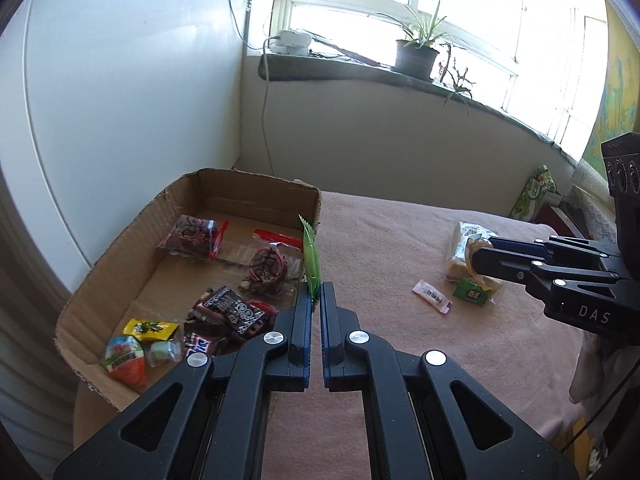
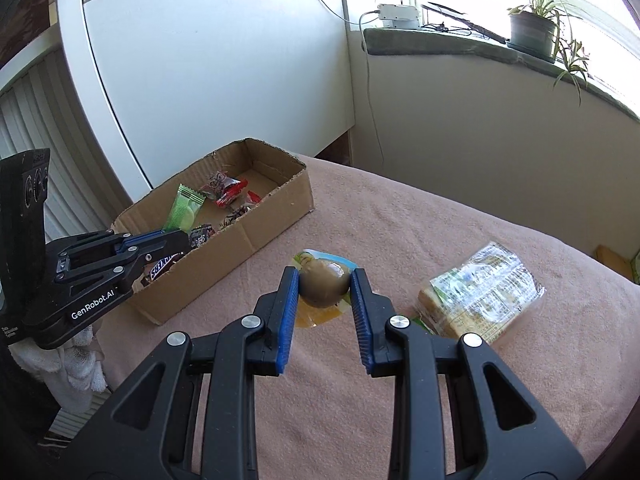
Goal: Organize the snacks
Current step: 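Carry the round brown candy and green candy stick over the cardboard box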
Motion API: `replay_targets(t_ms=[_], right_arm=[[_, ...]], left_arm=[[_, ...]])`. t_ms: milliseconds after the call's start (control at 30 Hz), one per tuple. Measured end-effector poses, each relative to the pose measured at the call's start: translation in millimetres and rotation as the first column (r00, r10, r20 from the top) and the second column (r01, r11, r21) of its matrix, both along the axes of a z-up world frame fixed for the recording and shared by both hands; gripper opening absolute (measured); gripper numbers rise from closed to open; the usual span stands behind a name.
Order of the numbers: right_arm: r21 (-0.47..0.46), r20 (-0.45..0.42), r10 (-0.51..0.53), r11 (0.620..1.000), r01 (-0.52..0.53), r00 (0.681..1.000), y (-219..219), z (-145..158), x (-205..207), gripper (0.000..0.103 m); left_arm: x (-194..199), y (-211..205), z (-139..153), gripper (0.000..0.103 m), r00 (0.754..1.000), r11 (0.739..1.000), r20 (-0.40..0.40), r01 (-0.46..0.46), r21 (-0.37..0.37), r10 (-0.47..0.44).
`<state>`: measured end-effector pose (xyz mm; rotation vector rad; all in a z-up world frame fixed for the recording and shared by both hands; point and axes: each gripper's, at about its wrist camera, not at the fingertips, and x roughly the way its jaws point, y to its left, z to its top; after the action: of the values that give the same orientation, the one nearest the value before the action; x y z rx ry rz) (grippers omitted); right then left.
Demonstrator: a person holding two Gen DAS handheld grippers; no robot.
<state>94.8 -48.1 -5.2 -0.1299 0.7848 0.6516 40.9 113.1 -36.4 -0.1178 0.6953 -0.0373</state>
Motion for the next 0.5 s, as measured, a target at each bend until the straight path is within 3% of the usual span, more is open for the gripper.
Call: replay_targets(t_ms=[500], right_arm=[[0.027,-0.002,0.125,0.992,-0.125,0.992,88.0,8.2,17.3,0.028]], left_arm=[[2.3,57.2,3.3,0.003,0.994,0.993,0.013,-0.111,0.034,0.111]])
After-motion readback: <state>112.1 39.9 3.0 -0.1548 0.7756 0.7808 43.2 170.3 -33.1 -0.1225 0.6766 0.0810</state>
